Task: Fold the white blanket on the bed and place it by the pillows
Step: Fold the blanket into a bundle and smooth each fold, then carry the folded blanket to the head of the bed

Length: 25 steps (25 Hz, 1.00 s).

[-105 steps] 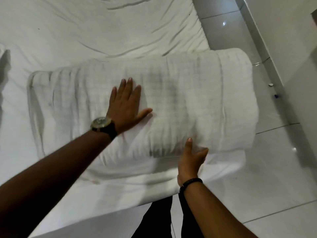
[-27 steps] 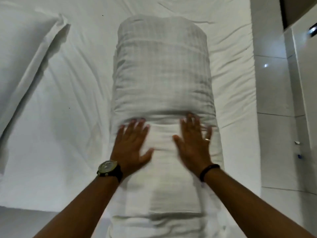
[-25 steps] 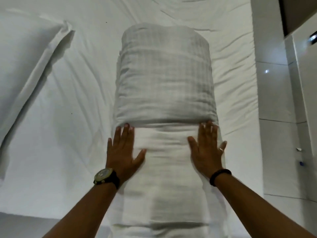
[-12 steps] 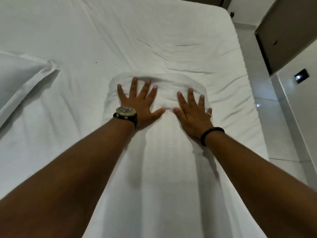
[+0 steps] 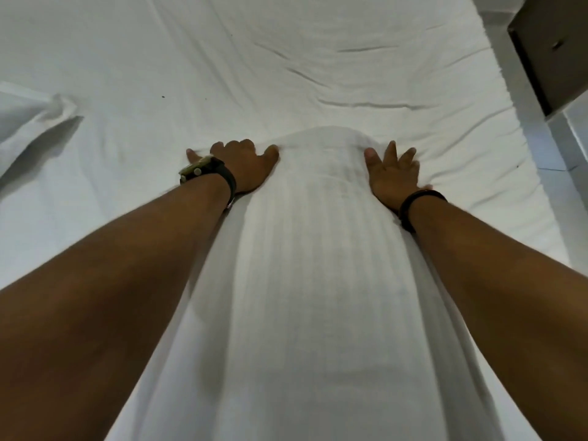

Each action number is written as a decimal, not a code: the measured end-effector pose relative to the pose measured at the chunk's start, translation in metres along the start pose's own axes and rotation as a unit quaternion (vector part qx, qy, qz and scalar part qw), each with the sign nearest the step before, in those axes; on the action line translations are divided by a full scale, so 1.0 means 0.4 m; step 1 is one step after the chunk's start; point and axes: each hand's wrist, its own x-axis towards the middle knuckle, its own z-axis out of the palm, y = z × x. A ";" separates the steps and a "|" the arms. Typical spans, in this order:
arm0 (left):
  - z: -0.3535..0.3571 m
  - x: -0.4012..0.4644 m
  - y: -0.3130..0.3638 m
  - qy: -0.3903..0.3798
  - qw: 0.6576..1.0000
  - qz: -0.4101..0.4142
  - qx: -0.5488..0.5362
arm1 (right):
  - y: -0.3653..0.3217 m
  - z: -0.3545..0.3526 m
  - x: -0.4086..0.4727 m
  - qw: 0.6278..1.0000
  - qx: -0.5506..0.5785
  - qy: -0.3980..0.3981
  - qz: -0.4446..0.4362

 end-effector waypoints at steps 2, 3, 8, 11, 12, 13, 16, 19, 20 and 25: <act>0.012 -0.024 -0.020 0.014 0.999 -0.011 -0.031 | 0.030 -0.004 -0.010 1.000 0.021 -0.005 -0.005; 0.019 -0.044 -0.045 0.023 0.998 0.000 -0.056 | 0.054 -0.010 -0.030 1.000 0.025 -0.010 -0.009; -0.032 -0.375 -0.194 -0.109 0.887 0.017 -0.449 | 0.189 -0.063 -0.338 0.929 0.313 -0.182 0.081; 0.031 -0.670 -0.308 -0.229 0.793 -0.070 -0.561 | 0.255 -0.062 -0.594 0.830 0.472 -0.264 0.132; 0.057 -0.771 -0.327 -0.256 0.767 -0.072 -0.584 | 0.279 -0.050 -0.662 0.822 0.484 -0.268 0.136; 0.086 -0.844 -0.343 -0.276 0.741 -0.073 -0.608 | 0.301 -0.035 -0.717 0.822 0.488 -0.261 0.138; 0.149 -0.921 -0.344 -0.271 0.694 -0.142 -0.652 | 0.364 0.026 -0.770 0.841 0.474 -0.216 0.147; 0.161 -0.857 -0.314 -0.256 0.678 -0.161 -0.670 | 0.347 0.054 -0.742 0.818 0.518 -0.173 0.181; 0.157 -0.848 -0.307 -0.253 0.659 -0.160 -0.690 | 0.330 0.054 -0.733 0.815 0.525 -0.164 0.183; 0.021 -0.937 -0.279 -0.188 0.647 -0.126 -0.728 | 0.213 -0.060 -0.875 0.849 0.484 -0.128 0.170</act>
